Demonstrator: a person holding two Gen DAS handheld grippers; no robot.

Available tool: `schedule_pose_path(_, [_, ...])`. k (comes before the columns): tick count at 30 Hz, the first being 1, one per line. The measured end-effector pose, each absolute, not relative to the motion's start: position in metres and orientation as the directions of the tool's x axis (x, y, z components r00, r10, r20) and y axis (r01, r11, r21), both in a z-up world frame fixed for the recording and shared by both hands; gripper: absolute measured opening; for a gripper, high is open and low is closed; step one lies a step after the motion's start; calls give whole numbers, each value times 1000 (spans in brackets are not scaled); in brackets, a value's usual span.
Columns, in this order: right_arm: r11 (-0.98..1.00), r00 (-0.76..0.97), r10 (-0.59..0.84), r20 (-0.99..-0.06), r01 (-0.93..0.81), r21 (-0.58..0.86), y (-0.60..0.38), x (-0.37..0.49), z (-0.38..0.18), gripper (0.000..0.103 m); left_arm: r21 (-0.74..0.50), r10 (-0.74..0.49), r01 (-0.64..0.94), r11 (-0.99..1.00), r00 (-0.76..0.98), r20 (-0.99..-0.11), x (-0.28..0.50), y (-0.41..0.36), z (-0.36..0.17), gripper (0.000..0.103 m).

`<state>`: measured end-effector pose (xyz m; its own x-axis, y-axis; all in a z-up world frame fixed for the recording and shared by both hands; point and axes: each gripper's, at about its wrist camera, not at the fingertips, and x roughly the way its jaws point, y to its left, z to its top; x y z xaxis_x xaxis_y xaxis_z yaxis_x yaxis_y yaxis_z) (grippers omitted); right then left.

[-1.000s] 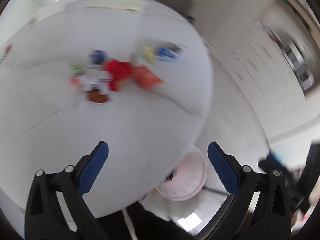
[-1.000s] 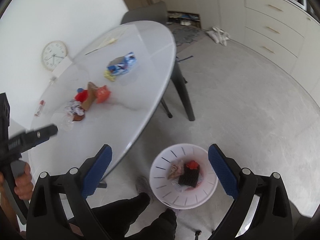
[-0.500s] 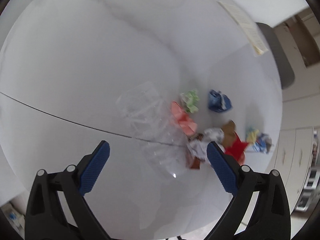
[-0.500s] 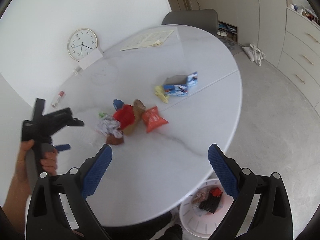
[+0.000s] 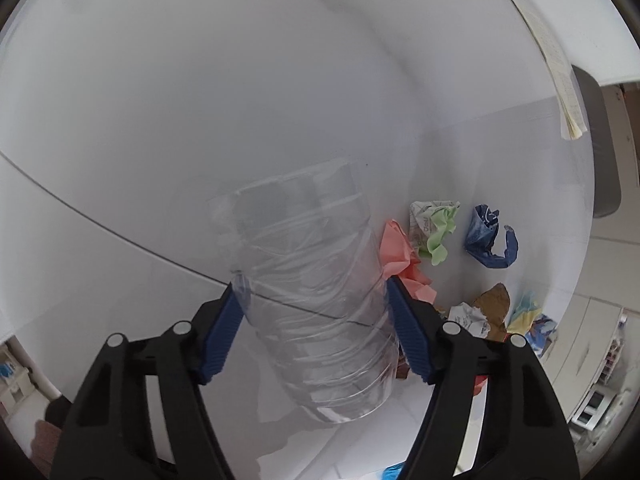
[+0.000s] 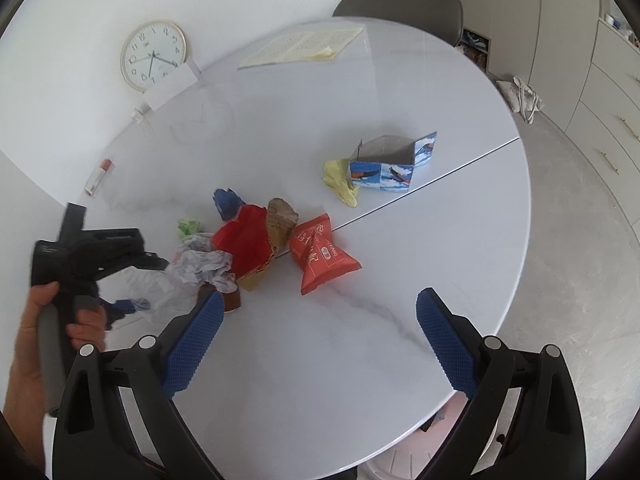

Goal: Collect trash
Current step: 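Release both items into the wastebasket and return tools to the table, then grasp the clear plastic bottle with the left tool while the right tool grasps the red snack wrapper, then carry bottle and wrapper to the wastebasket and release both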

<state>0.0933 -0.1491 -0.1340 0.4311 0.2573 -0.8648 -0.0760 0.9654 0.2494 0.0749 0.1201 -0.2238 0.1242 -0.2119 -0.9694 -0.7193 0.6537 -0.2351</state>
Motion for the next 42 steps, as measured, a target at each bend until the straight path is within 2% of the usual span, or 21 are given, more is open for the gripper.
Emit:
schedule_pose_path(7, [960, 299, 259, -918, -187, 210, -126, 145, -189, 68, -232, -188, -585, 777, 135, -973, 68, 121, -203, 67])
schedule_pose_path(14, [942, 231, 196, -953, -314, 117, -104, 172, -212, 56, -217, -159, -379, 900, 178, -971, 65, 101, -179, 67])
schedule_pose_path(15, [939, 215, 186, -959, -327, 109, -102, 174, -215, 45, -214, -157, -350, 912, 183, -970, 63, 99, -177, 67])
schedule_pose_path(16, [938, 204, 178, -963, -332, 103, -101, 176, -217, 41, -207, -152, -319, 925, 189, -970, 62, 101, -175, 67])
schedule_pose_path(23, [942, 217, 171, -961, -321, 95, -102, 174, -211, 36, -206, -166, -161, 965, 233, -958, 51, 112, -159, 67])
schedule_pose_path(27, [957, 242, 226, -944, -235, 169, -128, 154, -195, 35, -186, -170, -36, 982, 266, -949, 45, 95, -141, 67])
schedule_pose_path(35, [958, 381, 270, -884, -18, 285, -228, 44, -134, 36, -157, -282, 412, 897, 263, -923, 0, -33, -113, 67])
schedule_pose_path(42, [966, 403, 191, -895, 87, 245, -323, -51, -115, 36, -214, -359, 610, 763, 125, -925, -57, -165, -132, 67])
